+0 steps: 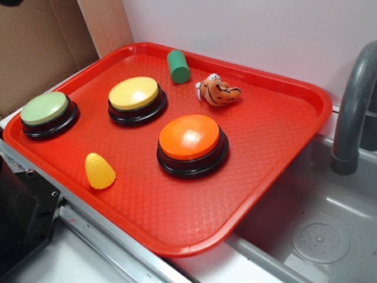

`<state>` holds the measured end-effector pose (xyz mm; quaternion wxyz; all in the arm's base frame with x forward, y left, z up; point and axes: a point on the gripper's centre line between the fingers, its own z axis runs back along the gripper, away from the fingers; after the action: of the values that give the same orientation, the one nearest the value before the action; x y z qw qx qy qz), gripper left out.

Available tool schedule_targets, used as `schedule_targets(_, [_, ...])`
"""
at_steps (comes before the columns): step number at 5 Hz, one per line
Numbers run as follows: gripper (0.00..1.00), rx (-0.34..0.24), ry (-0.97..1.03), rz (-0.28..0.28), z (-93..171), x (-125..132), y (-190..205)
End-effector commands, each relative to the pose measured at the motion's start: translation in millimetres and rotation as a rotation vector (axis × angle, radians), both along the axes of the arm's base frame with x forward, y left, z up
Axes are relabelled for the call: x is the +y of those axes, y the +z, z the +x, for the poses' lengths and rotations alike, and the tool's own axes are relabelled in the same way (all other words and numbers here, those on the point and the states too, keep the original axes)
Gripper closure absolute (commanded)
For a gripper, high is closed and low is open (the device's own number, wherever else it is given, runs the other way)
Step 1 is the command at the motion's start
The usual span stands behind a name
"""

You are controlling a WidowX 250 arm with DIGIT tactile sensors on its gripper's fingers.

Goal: Push the yellow button.

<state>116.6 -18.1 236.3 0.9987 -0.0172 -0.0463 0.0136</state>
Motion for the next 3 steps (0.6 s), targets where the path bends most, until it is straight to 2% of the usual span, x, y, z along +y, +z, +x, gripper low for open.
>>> schedule_targets(1, [0.0, 0.0, 0.0, 0.0, 0.0, 0.0, 0.0])
schedule_targets(2, [0.0, 0.075, 0.107, 0.048, 50.0, 28.8, -34.0])
schedule_targets(3, [0.0, 0.08, 0.088, 0.082, 100.4, 42.0, -65.3])
